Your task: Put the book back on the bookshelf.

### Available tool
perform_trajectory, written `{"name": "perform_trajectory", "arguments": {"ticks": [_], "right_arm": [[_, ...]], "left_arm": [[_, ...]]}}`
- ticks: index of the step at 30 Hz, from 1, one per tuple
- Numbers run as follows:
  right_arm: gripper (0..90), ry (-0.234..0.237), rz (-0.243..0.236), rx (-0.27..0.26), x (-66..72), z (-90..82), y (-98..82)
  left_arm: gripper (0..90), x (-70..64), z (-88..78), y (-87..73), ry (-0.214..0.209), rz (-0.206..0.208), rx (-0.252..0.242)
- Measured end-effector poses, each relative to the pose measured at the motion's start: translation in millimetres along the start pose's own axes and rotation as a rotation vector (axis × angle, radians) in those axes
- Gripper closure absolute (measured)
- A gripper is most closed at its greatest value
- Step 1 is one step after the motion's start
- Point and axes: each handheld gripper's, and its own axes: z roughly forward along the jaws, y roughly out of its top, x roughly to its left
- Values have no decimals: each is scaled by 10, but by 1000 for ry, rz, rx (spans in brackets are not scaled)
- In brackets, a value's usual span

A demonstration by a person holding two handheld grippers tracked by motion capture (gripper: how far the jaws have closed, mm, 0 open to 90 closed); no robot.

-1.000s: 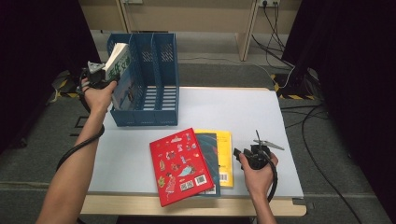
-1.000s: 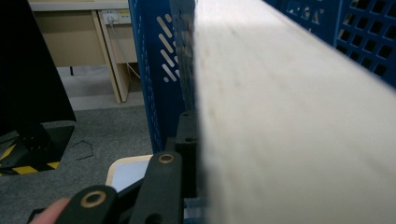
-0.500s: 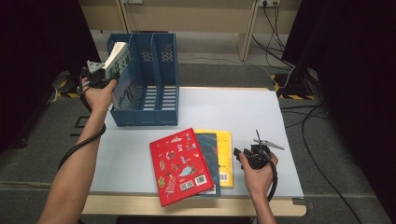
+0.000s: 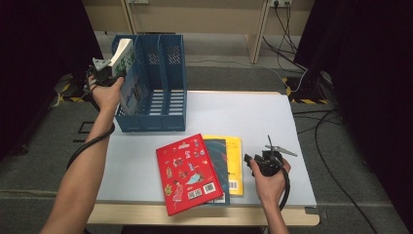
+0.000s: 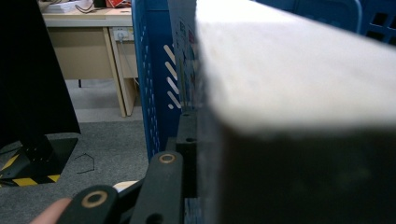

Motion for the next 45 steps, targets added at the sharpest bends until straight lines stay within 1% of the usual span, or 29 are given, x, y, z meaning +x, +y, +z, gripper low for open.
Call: {"name": "perform_trajectory", "arguments": {"ticks": [9,13,22,28,29,30,33,34,36,38,40,42,43,45], "right_arm": [[530,-1,0,-3,-16,-4,7],[530,-1,1,-1,-18,1,7],[530,-3,-1,3,-21,14,1],[530,-2,-5,-1,-33,14,5],[529,-2,0,2,-29,14,3],[529,-3,-10,0,-36,16,2],[527,-5,1,3,-26,6,-1],[527,-5,-5,1,-32,4,0],[526,-3,-1,2,-30,-3,0],[525,-3,-4,1,-27,-4,0],[525,-1,-5,1,-22,-5,0],[524,-1,-5,0,-19,-8,3],[524,0,-2,0,-15,-12,5],[523,0,-12,-7,-18,-14,9]], "left_arm": [[741,-44,140,20,2,8,-12],[741,-55,188,14,4,9,-10],[740,-105,270,-49,0,-6,-18],[738,-164,293,-72,-19,4,-26],[738,-175,290,-78,-15,7,-26],[737,-188,289,-83,-18,7,-28],[734,-204,283,-89,-26,11,-24],[732,-205,281,-84,-30,9,-21],[725,-199,273,-74,-35,9,-11],[704,-193,261,-62,-45,2,-7],[662,-195,237,-49,-52,5,-9],[624,-201,208,-33,-53,2,-15],[604,-207,182,-18,-46,3,-23],[550,-220,137,10,-45,1,-35]]}}
